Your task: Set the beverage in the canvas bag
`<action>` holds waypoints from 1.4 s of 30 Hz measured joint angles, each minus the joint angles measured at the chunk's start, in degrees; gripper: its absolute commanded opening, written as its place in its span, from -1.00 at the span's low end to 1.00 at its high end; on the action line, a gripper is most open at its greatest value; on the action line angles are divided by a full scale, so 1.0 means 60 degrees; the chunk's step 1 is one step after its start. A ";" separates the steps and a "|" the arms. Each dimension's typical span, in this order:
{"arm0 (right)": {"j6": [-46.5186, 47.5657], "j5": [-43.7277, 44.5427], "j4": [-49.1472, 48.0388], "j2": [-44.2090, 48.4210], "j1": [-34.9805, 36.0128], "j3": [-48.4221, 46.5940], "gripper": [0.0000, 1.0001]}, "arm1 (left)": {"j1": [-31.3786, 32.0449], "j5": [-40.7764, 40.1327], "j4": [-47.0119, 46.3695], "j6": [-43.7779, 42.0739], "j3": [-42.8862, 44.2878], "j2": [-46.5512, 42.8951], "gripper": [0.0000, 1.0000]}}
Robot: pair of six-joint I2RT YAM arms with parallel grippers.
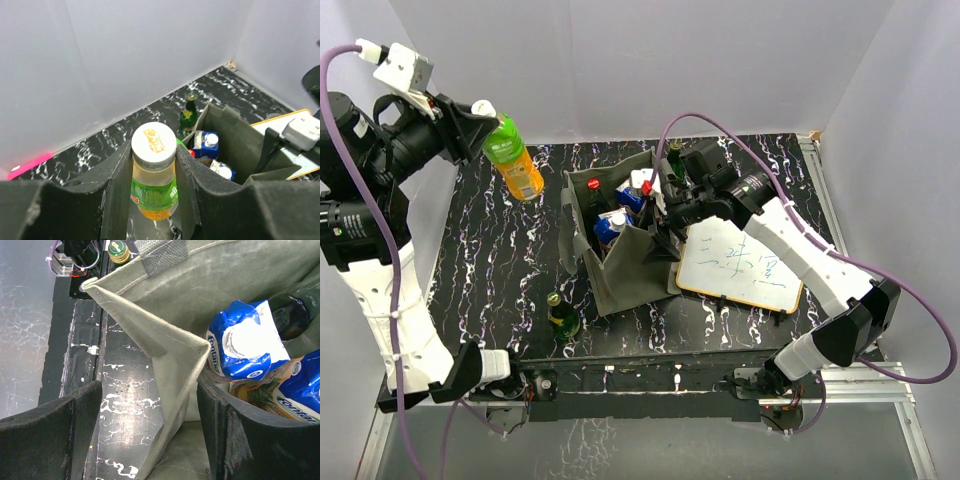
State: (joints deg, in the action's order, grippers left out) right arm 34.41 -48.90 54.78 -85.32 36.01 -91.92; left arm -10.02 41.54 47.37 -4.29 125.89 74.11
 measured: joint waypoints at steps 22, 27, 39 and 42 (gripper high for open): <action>0.1530 -0.0590 0.1086 -0.0011 0.0069 0.0000 -0.09 | 0.0211 0.2827 -0.4382 0.4590 -0.0335 0.1563 -1.00; 0.1778 -0.0637 0.1388 -0.0011 0.0069 0.0000 -0.10 | 0.1887 0.2368 -0.3931 0.3952 0.0091 0.2200 -1.00; 0.2255 -0.0699 0.1792 0.0226 0.0051 0.0641 -0.04 | 0.4564 0.1869 -0.3297 0.3111 -0.0208 0.3122 -1.00; 0.2280 -0.0790 0.1774 0.0448 -0.0036 0.0823 -0.01 | 0.4896 0.1829 -0.3209 0.2892 -0.0211 0.3348 -1.00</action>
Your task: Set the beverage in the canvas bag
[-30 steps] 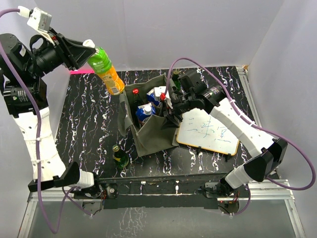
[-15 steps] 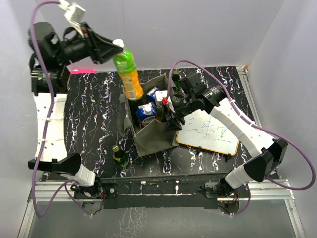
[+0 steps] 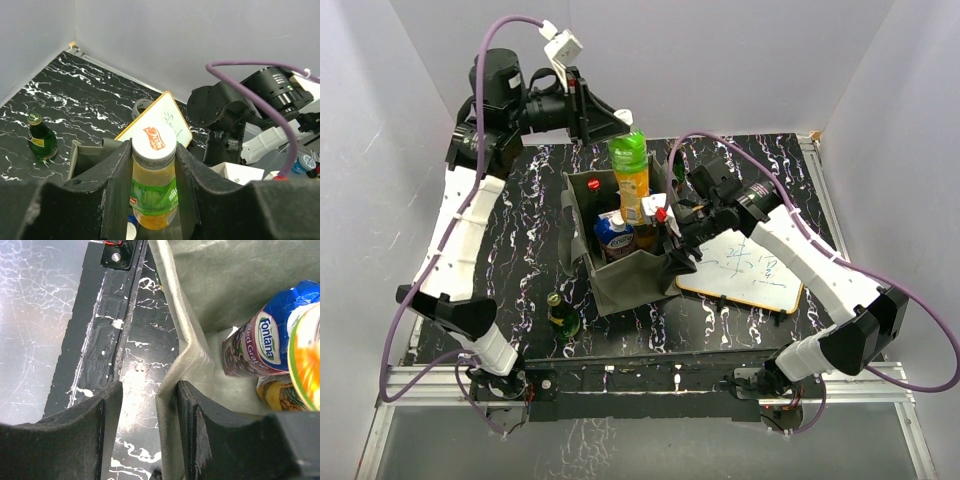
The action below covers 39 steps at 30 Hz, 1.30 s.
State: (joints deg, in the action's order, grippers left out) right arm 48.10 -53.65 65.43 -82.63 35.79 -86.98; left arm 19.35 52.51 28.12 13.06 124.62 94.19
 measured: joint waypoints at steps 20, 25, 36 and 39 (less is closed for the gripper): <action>-0.0015 -0.0273 -0.0142 0.0270 -0.0120 0.0091 0.04 | 0.1366 -0.0310 0.0856 -0.2619 -0.1217 0.0889 -1.00; -0.0026 -0.0372 -0.0153 0.0361 -0.0237 0.0091 0.04 | 0.1370 -0.0066 0.0962 -0.3417 -0.1847 0.0914 -1.00; -0.0036 -0.0561 -0.0160 0.0641 -0.0361 0.0098 0.05 | 0.1377 0.0474 0.1104 -0.5515 -0.3024 0.0889 -1.00; -0.0047 -0.0579 -0.0160 0.0641 -0.0361 0.0098 0.09 | 0.1381 0.0521 0.1257 -0.6145 -0.3308 0.0889 -1.00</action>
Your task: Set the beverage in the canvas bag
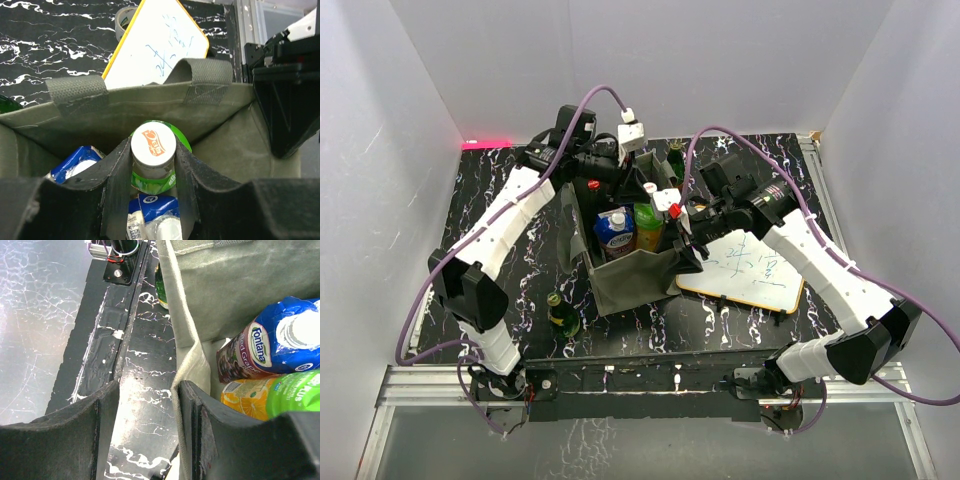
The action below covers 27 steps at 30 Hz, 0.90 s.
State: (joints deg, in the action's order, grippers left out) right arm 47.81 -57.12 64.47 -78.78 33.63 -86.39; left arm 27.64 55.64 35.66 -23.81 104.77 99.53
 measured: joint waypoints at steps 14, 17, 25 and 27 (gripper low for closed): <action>-0.0175 -0.0087 -0.0131 0.0036 -0.0007 0.0135 0.13 | 0.0142 -0.0342 0.0280 -0.2233 -0.1249 -0.0051 -1.00; -0.0211 -0.0102 -0.0157 0.0055 -0.0007 0.0186 0.14 | 0.0222 -0.0517 0.0339 -0.2590 -0.1362 -0.0084 -1.00; -0.0240 -0.0127 -0.0266 0.0058 -0.0051 0.0186 0.15 | 0.0448 -0.0980 0.0463 -0.3289 -0.1632 -0.0138 -1.00; -0.0244 -0.0146 -0.0270 0.0058 -0.0055 0.0189 0.16 | 0.0503 -0.1067 0.0470 -0.3388 -0.1687 -0.0138 -1.00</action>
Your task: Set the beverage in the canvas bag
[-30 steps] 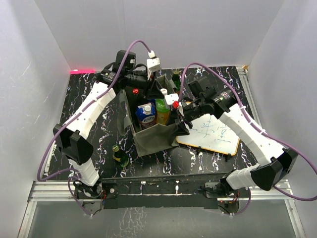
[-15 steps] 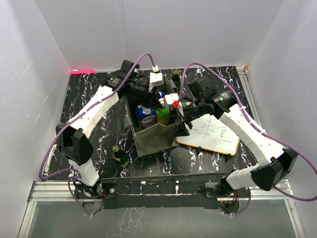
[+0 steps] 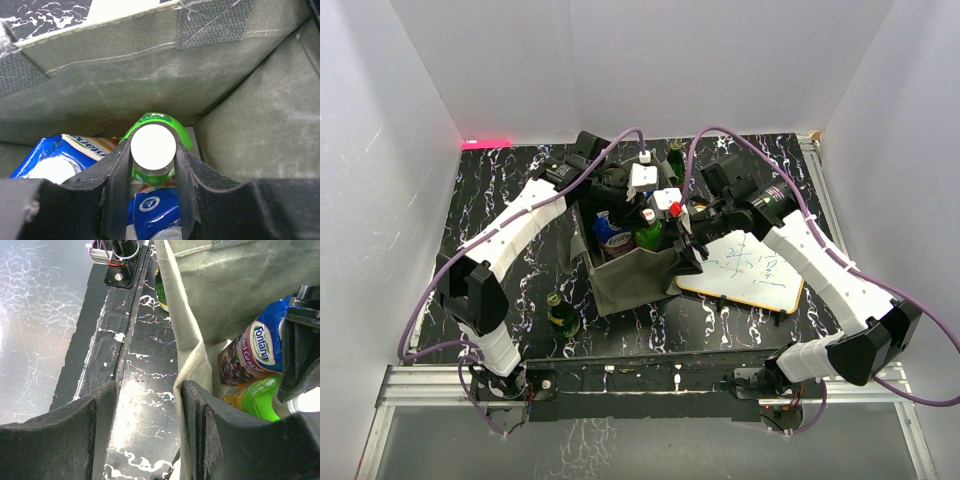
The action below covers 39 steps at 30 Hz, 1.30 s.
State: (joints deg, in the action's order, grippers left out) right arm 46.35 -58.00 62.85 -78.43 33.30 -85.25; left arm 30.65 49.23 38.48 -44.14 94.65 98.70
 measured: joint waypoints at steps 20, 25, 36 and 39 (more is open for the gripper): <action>-0.0076 -0.0073 -0.0007 0.0015 -0.0142 0.0000 0.25 | 0.0164 -0.0572 -0.0066 -0.0248 -0.0350 -0.0182 -0.42; -0.0135 -0.0076 -0.0007 0.0015 -0.0182 0.0000 0.25 | 0.0164 -0.0616 -0.0178 -0.0117 -0.0401 -0.0215 -0.07; -0.0237 -0.0076 -0.0011 0.0015 -0.0197 0.0000 0.26 | 0.0153 -0.0637 -0.0259 0.0219 -0.0397 -0.0310 0.24; -0.0240 -0.0080 -0.0011 0.0015 -0.0197 0.0000 0.26 | 0.0153 -0.0634 -0.0251 0.0262 -0.0397 -0.0321 0.29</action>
State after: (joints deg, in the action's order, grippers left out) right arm 44.91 -58.48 62.78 -78.35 32.12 -85.25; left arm 31.57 45.43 36.97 -42.57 92.27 96.77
